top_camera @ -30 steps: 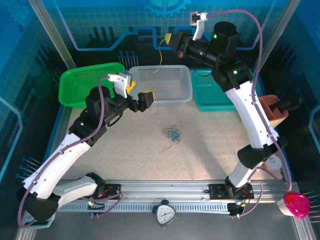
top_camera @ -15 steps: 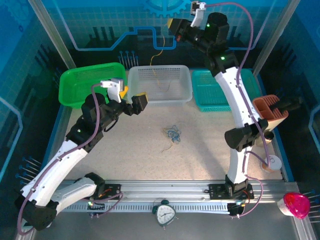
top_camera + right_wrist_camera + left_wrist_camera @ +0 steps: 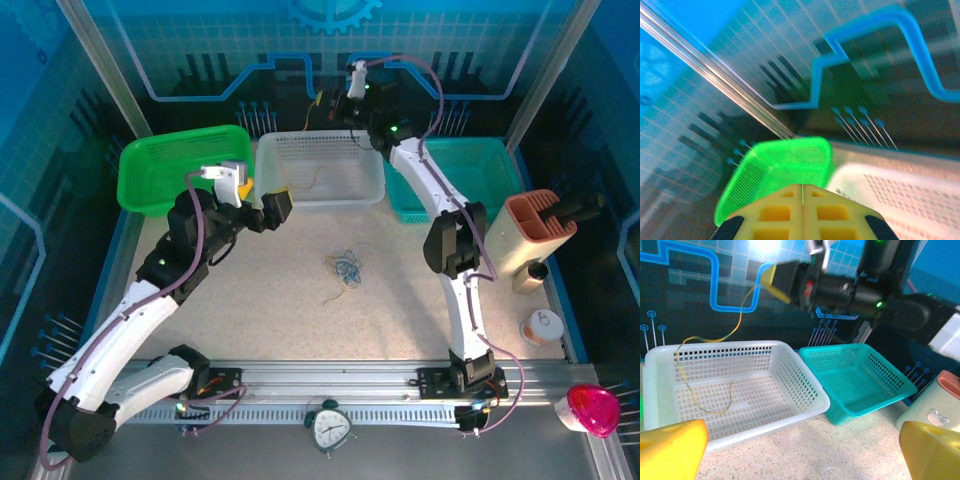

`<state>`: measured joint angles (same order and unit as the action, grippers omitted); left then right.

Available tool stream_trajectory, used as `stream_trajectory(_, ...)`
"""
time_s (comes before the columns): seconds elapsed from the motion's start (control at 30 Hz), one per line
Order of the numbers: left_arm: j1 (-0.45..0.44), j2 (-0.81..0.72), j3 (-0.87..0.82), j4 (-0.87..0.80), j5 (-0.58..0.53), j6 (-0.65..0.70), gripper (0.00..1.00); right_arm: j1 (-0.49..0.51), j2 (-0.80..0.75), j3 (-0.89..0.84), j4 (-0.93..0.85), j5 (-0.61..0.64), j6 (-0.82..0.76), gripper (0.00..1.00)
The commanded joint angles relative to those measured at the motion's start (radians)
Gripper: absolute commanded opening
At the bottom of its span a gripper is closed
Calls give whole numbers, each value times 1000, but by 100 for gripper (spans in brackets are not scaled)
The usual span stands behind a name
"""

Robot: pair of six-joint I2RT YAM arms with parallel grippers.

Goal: Untangle the cables

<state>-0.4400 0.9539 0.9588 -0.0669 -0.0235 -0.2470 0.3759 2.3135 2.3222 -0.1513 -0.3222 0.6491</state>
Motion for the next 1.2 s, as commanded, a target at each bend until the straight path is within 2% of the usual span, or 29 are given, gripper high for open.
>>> stream_trajectory(0.0, 10, 9, -4, 40, -20, -34, 99, 36, 54, 3, -107, 39, -105, 0)
stream_trajectory(0.17, 12, 23, -7, 51, -29, -75, 99, 54, 99, -7, -258, 132, -177, 0)
stream_trajectory(0.33, 12, 22, -6, 50, -19, -109, 99, 53, 98, -50, -337, 194, -192, 0)
stream_trajectory(0.47, 13, 24, -2, 37, -19, -128, 99, 53, 97, -69, -392, 218, -187, 13)
stream_trajectory(0.53, 12, 32, 4, 24, -15, -136, 99, 53, 88, -86, -396, 208, -187, 25)
stream_trajectory(0.6, 13, 44, 19, -3, -1, -142, 99, 55, 61, -111, -390, 200, -187, 40)
stream_trajectory(0.7, 13, 57, 34, -40, 2, -157, 99, 55, 18, -135, -384, 198, -194, 54)
stream_trajectory(0.77, 13, 62, 38, -58, 2, -161, 99, 55, -46, -143, -390, 197, -204, 57)
stream_trajectory(0.93, 13, 69, 39, -89, 16, -163, 99, 54, -193, -217, -389, 191, -222, 59)
stream_trajectory(1.03, 12, 68, 35, -111, 22, -164, 99, 54, -314, -330, -359, 191, -226, 59)
stream_trajectory(1.17, 12, 76, 21, -137, 43, -170, 99, 53, -510, -586, -283, 190, -199, 60)
